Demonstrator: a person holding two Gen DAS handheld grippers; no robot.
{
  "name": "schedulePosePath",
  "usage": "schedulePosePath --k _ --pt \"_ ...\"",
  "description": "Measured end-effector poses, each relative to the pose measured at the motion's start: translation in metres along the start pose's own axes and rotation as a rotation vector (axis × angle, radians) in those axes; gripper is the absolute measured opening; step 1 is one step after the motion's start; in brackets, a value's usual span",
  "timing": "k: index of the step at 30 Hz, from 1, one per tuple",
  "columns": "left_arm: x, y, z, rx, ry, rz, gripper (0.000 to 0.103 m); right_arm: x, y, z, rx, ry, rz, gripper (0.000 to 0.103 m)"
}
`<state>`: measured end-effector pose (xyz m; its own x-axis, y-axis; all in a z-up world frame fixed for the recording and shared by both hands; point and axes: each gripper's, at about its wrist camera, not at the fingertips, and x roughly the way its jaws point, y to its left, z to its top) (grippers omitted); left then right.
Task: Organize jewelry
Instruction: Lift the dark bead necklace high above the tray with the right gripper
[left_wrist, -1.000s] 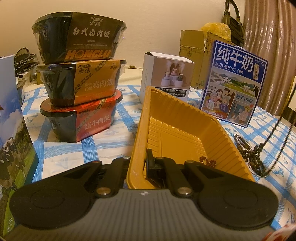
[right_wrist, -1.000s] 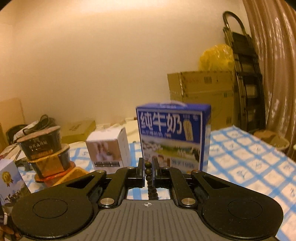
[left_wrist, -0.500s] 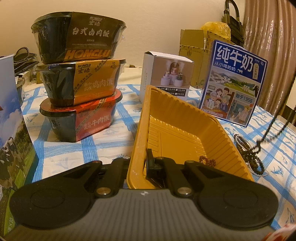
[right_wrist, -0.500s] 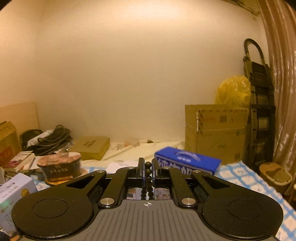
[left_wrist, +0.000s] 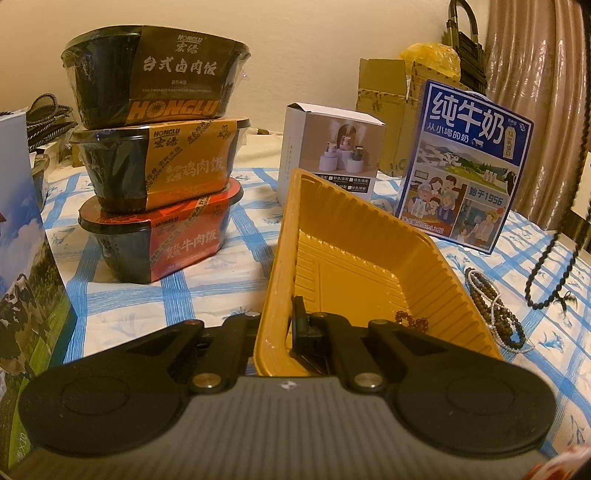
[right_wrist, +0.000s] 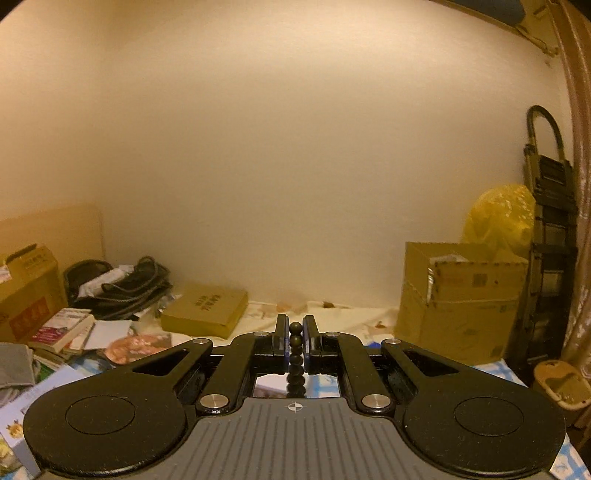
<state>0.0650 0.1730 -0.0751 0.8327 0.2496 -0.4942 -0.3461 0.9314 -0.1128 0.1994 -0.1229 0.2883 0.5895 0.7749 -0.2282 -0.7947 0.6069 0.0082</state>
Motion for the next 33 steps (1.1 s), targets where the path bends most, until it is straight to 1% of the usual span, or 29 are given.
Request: schedulePosePath --k 8,14,23,29,33 --pt "0.000 0.000 0.000 0.000 0.001 0.000 0.004 0.014 0.022 0.013 0.001 -0.034 0.079 0.007" --pt "-0.002 0.000 -0.001 -0.007 0.003 0.001 0.004 0.037 0.040 0.013 0.007 -0.032 0.136 0.007" --pt "-0.003 0.000 -0.001 -0.012 0.003 0.000 0.004 0.079 0.079 -0.009 0.009 0.035 0.220 0.007" --pt "-0.002 0.001 0.000 -0.016 0.006 0.000 0.004 0.103 0.092 -0.029 0.022 0.103 0.260 0.007" --pt "-0.002 0.001 0.000 -0.017 0.007 -0.001 0.004 0.118 0.093 -0.051 0.057 0.155 0.271 0.007"
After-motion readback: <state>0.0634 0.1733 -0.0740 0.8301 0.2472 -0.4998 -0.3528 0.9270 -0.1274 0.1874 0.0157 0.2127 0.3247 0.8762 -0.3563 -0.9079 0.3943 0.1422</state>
